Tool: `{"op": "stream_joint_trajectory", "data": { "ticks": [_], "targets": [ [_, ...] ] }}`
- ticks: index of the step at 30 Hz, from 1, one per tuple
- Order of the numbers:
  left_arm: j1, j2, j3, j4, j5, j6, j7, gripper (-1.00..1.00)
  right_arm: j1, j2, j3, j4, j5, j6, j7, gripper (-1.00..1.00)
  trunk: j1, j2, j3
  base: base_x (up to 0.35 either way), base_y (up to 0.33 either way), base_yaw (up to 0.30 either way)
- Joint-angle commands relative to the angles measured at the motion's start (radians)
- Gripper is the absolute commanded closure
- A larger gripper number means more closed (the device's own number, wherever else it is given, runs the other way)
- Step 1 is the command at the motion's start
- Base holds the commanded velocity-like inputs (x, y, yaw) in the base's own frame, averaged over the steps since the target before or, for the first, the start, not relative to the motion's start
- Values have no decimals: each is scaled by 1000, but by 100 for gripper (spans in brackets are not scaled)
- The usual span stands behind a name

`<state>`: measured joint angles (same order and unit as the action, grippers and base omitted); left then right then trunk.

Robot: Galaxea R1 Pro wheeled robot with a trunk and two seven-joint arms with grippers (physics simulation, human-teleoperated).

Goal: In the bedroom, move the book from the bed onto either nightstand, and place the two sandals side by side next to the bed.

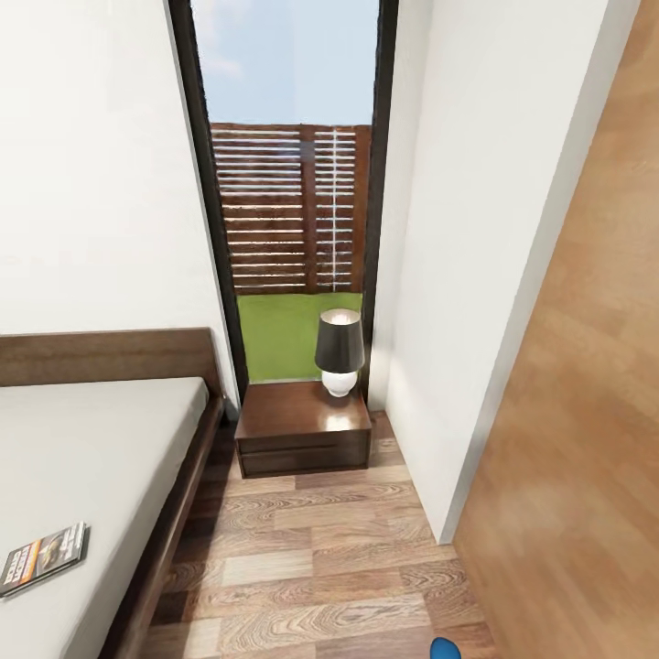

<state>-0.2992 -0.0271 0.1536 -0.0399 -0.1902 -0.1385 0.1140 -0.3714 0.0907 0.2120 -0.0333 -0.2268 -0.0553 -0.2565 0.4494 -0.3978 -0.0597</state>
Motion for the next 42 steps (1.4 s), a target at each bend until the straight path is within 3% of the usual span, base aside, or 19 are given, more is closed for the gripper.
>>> {"op": "stream_joint_trajectory", "data": {
  "ticks": [1, 19, 42],
  "targets": [
    [0, 0, 8, 1, -11, -5, 5, 100, 0, 0, 9, 4, -10, -4, -3, 100, 1, -2, -2, 0, 0, 0],
    [12, 1, 8, 2, -12, -12, 11, 100, 34, -5, 7, 15, -11, -7, -3, 100, 1, -2, -2, 14, 0, 0],
    [12, 0, 7, 3, -14, -10, 9, 100, 42, -3, 9, 16, -11, -8, -1, 100, 1, -2, -2, 257, 0, 0]
  ]
}}
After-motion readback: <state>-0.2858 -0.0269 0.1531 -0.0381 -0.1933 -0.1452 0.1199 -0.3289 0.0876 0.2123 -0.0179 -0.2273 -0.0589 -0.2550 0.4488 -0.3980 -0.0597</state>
